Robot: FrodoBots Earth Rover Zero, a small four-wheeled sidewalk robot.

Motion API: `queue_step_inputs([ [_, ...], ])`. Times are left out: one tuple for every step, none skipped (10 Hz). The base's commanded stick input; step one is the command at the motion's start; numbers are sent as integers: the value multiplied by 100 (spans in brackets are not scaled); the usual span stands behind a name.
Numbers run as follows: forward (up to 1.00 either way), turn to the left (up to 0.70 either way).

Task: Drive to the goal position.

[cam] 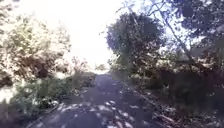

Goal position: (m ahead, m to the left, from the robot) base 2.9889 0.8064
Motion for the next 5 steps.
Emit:
queue_step_inputs([
  [50, 0],
  [50, 0],
  [50, 0],
  [50, 0],
  [50, 0],
])
